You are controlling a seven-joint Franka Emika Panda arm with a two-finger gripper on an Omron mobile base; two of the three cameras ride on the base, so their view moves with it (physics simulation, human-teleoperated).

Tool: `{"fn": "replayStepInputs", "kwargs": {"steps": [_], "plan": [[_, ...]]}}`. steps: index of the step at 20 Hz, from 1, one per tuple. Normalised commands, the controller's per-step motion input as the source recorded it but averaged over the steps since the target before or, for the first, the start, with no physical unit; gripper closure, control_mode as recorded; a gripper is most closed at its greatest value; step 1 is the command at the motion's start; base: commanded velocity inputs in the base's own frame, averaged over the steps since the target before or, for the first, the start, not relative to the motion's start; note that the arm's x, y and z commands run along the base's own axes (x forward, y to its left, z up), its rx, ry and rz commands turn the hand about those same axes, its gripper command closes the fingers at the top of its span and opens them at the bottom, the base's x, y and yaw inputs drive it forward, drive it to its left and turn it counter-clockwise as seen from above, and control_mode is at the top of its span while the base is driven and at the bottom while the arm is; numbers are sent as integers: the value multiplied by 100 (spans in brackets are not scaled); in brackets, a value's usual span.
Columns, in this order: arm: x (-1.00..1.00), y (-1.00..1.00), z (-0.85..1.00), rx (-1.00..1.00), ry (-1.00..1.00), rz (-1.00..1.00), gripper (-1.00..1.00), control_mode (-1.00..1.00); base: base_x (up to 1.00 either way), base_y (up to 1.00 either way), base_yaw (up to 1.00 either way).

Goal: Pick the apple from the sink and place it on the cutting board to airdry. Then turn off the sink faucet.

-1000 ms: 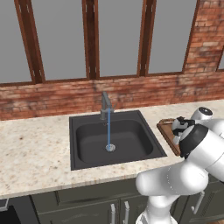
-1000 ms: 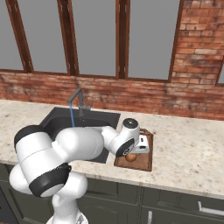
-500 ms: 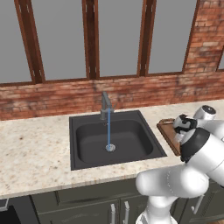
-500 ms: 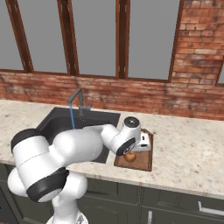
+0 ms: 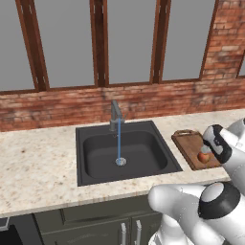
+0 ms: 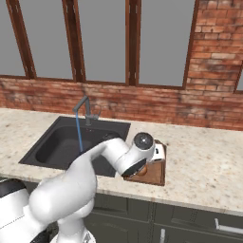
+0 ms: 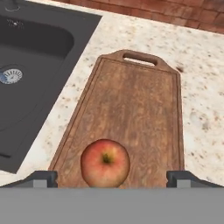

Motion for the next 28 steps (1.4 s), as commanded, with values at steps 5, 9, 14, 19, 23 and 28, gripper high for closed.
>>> {"fn": "replayStepInputs", "kwargs": {"steps": [5,9,14,19,23,28], "plan": [[-32,16,35,-2,-5,4,-100,-100,0,0,0],[-10,30,33,-3,-2,7,-100,-100,0,0,0],[-9,26,16,-3,-20,9,-100,-100,0,0,0],[-9,17,0,0,-23,11,-100,-100,0,0,0],[0,13,6,0,-18,10,-100,-100,0,0,0],[0,6,22,4,-6,12,-100,-100,0,0,0]]}}
